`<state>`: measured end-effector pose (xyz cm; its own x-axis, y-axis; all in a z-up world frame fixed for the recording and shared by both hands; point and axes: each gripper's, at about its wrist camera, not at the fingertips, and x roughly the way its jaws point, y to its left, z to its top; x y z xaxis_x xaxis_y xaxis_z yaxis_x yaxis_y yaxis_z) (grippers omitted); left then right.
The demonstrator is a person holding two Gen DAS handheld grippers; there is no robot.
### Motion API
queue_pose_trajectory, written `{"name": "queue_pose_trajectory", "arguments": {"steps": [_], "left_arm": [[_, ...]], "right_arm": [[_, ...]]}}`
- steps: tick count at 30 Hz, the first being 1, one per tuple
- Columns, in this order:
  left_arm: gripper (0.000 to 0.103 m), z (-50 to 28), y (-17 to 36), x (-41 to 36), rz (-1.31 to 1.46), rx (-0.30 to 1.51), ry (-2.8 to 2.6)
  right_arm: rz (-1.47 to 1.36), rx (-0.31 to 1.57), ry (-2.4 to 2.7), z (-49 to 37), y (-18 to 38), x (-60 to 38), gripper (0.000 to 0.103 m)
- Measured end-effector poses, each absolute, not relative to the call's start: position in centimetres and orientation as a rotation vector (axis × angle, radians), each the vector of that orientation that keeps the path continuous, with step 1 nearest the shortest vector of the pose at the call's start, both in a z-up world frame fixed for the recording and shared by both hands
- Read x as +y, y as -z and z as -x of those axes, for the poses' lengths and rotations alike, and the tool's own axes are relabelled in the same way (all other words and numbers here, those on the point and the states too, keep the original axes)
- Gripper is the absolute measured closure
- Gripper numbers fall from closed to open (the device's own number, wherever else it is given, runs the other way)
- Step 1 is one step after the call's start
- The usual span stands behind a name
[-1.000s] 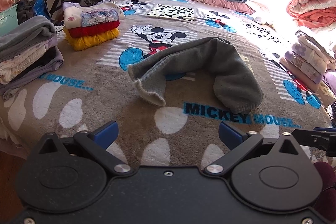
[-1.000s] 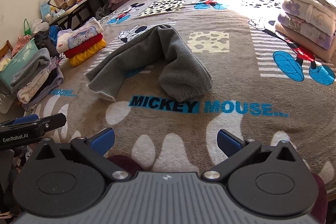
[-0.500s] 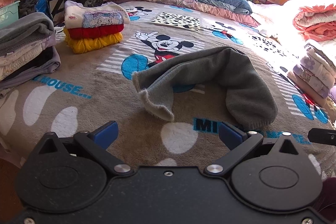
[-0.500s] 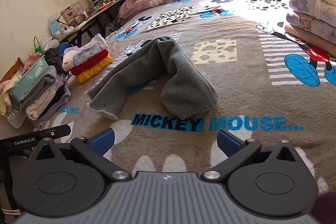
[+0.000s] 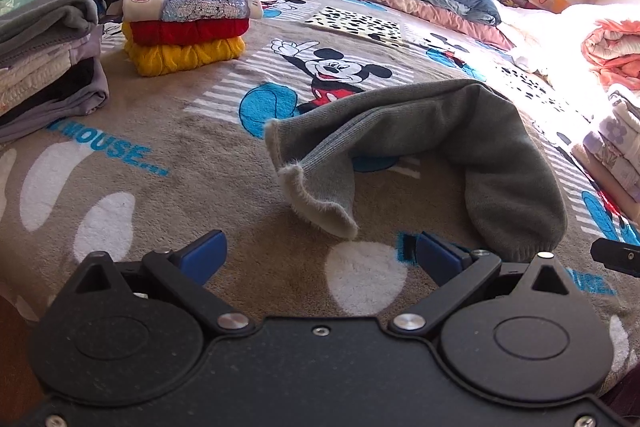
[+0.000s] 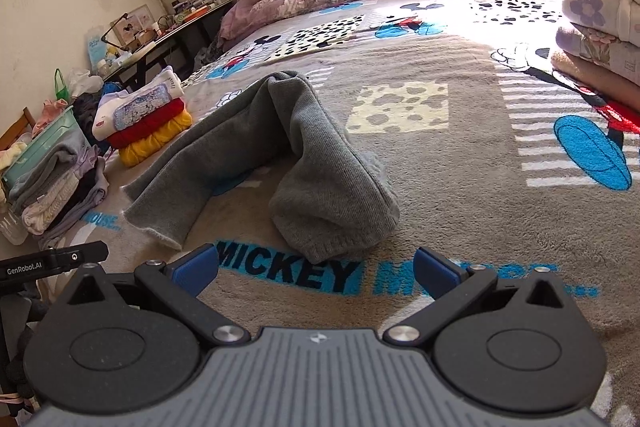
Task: Fold clothes
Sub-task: 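Move both tools to the garment's two cuffs and close both grippers on them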
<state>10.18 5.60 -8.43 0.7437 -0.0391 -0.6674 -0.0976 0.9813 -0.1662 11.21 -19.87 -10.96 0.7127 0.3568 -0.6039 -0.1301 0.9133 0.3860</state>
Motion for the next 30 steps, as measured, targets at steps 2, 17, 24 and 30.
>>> {"name": "queue_pose_trajectory", "arguments": {"steps": [2, 17, 24, 30], "left_arm": [[0.002, -10.7, 8.8, 5.9, 0.2, 0.725, -0.039], [0.02, -15.3, 11.2, 6.1, 0.089, 0.673, -0.054], [0.034, -17.5, 12.0, 5.7, 0.068, 0.679, -0.052], [0.079, -18.1, 12.0, 4.8, 0.046, 0.685, -0.052]], "right_arm": [[-0.353, 0.722, -0.27, -11.9, 11.7, -20.2, 0.0], [-0.295, 0.71, -0.251, -15.9, 15.3, -19.7, 0.022], [-0.312, 0.707, -0.245, -17.3, 16.6, -20.0, 0.038], [-0.359, 0.71, -0.262, -17.8, 17.2, -20.4, 0.048]]}}
